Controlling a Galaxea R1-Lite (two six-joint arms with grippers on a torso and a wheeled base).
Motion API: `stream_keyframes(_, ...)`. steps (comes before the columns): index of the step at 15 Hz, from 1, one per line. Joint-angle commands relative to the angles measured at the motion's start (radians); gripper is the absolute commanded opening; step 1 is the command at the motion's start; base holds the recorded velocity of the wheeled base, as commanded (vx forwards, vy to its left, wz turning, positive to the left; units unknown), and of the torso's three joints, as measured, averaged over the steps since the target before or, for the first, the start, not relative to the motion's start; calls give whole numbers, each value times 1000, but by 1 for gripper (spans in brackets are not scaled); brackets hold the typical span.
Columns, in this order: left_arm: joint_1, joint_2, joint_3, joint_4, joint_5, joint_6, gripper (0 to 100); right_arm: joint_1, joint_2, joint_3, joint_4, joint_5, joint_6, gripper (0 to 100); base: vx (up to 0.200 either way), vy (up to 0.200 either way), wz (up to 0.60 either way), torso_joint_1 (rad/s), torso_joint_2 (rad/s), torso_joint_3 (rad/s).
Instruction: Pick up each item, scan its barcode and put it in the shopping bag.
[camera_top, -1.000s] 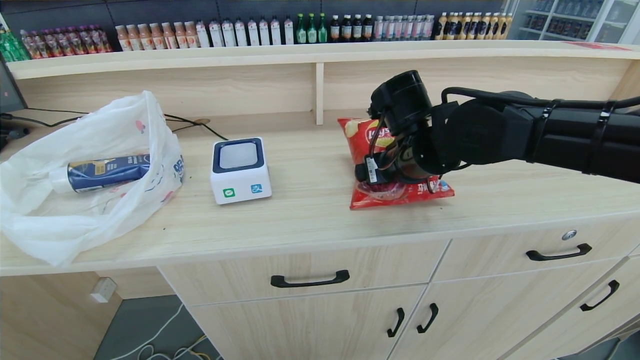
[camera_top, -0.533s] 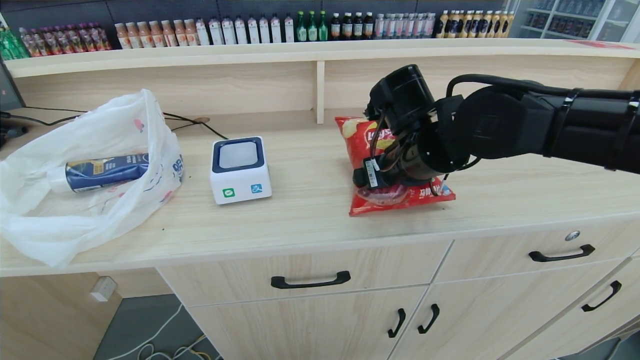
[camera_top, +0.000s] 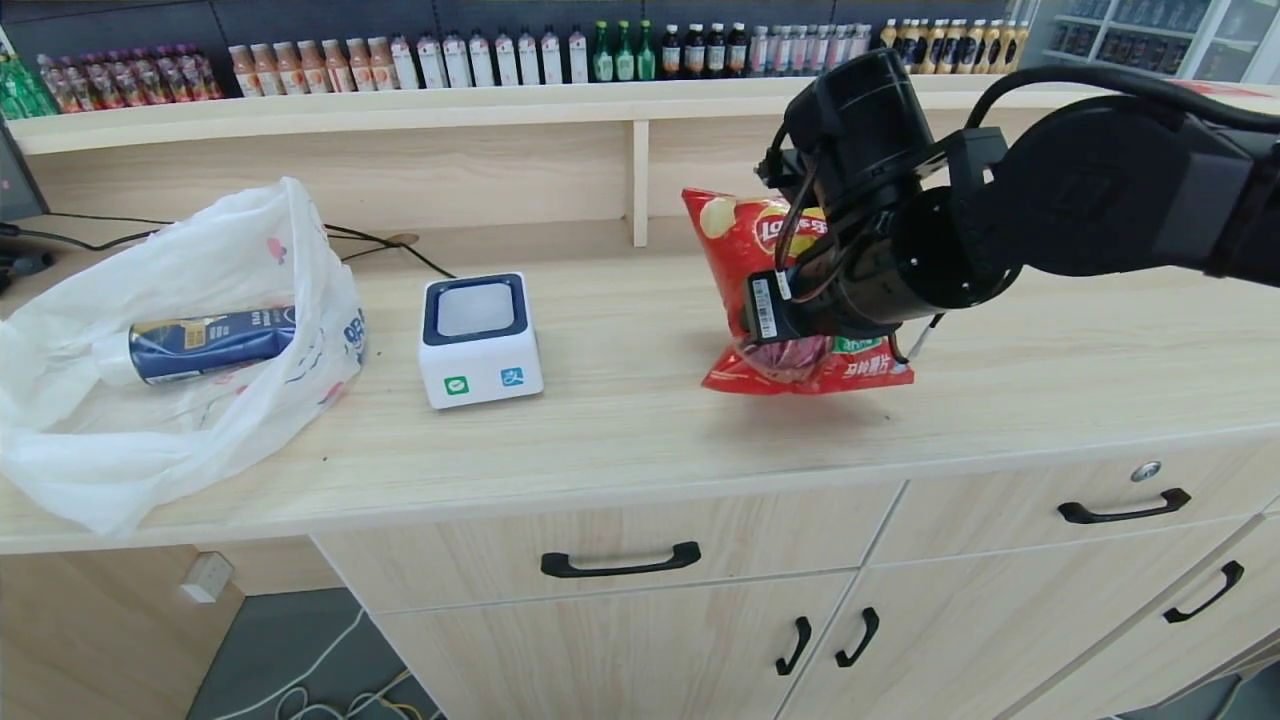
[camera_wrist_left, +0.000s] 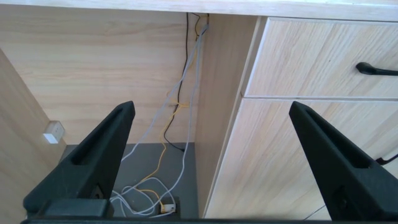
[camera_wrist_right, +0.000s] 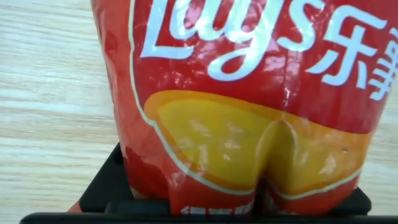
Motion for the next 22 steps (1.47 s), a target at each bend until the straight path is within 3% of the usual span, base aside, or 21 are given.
stream_keyframes(1,0,0,0,0,0,0,100,11,-24,0,-3,-1,1,0,0,0,0,0,0,0)
stream_keyframes(7,0,0,0,0,0,0,100,62,-51,0,-3,-66,69,0,0,0,0,0,0,0)
stream_keyframes(12,0,0,0,0,0,0,100,116,-297,0,-69,-78,92,0,0,0,0,0,0,0)
stream_keyframes(14,0,0,0,0,0,0,100,125,-403,202,-210,-78,85,0,0,0,0,0,0,0)
stream_keyframes(16,0,0,0,0,0,0,100,151,-548,546,-468,-78,7,0,0,0,0,0,0,0)
stream_keyframes(18,0,0,0,0,0,0,100,151,-633,779,-676,-75,-71,0,0,0,0,0,0,0)
stream_keyframes(22,0,0,0,0,0,0,100,200,-696,1013,-903,-73,-93,0,0,0,0,0,0,0)
